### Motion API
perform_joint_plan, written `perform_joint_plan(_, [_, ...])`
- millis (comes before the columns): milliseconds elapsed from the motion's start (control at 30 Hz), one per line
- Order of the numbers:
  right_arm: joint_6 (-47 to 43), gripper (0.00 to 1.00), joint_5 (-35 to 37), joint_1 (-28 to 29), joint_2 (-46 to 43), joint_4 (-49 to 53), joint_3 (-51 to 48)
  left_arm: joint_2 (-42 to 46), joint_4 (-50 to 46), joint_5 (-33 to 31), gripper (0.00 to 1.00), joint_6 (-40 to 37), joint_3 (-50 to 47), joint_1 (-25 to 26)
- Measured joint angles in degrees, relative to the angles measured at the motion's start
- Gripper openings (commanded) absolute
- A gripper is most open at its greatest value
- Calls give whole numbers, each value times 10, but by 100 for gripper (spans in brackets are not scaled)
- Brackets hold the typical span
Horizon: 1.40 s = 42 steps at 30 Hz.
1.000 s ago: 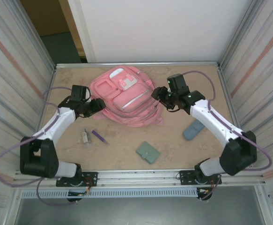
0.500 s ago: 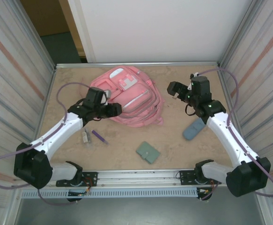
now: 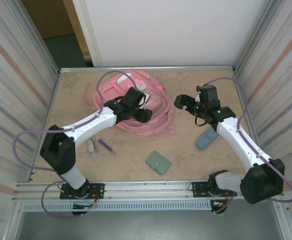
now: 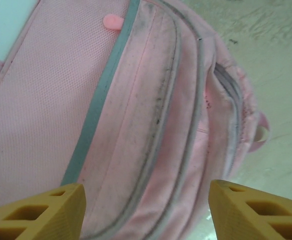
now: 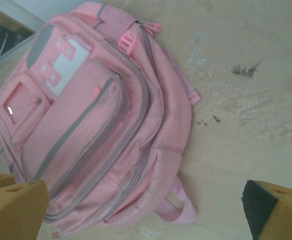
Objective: Pack books, pencil case, and school supplies into a backpack
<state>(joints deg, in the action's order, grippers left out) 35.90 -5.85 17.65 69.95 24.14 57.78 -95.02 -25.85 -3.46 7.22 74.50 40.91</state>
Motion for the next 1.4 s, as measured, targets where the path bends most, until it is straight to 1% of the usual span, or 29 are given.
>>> perform_joint_plan(133, [6, 99, 2, 0, 1, 1, 0, -9, 35, -9, 69, -68, -15, 6])
perform_joint_plan(300, [19, 99, 2, 0, 9, 1, 0, -19, 68, -21, 69, -132, -22, 19])
perform_joint_plan(400, [29, 99, 2, 2, 19, 0, 0, -60, 66, -23, 70, -155, 5, 19])
perform_joint_plan(467, [34, 99, 2, 4, 25, 1, 0, -89, 65, -31, 67, -163, 20, 19])
perform_joint_plan(500, [37, 99, 1, 5, 28, 2, 0, -105, 60, -40, 63, -164, 28, 19])
perform_joint_plan(533, [40, 99, 1, 7, 30, 4, 0, -118, 50, -43, 55, -164, 37, 19])
perform_joint_plan(567, [41, 99, 0, 8, 31, 8, 0, -130, 40, -46, 45, -163, 48, 19])
perform_joint_plan(633, [41, 99, 0, 10, 31, 15, 0, -146, 24, -47, 19, -158, 65, 19])
perform_joint_plan(700, [41, 99, 0, 13, 31, 21, 0, -148, 18, -57, 0, -154, 69, 17])
perform_joint_plan(867, [28, 99, 4, 35, 31, 60, 0, -132, 12, -61, 0, -147, 69, 3])
perform_joint_plan(900, [21, 99, 5, 45, 31, 70, 0, -125, 10, -63, 0, -147, 69, 1])
perform_joint_plan(967, [-1, 94, 3, 68, 30, 91, 0, -110, 3, -62, 0, -147, 72, -4])
perform_joint_plan(1100, [-62, 94, -20, 120, 29, 140, 0, -76, -10, -49, 0, -145, 97, -32])
perform_joint_plan(1167, [-86, 99, -23, 153, 29, 164, -1, -56, -10, -47, 0, -146, 108, -50])
perform_joint_plan(1300, [-102, 99, -3, 239, 31, 188, -21, -11, -10, -40, 0, -149, 111, -85])
perform_joint_plan(1400, [-110, 99, 2, 302, 56, 197, -43, 10, -10, -37, 0, -160, 111, -101])
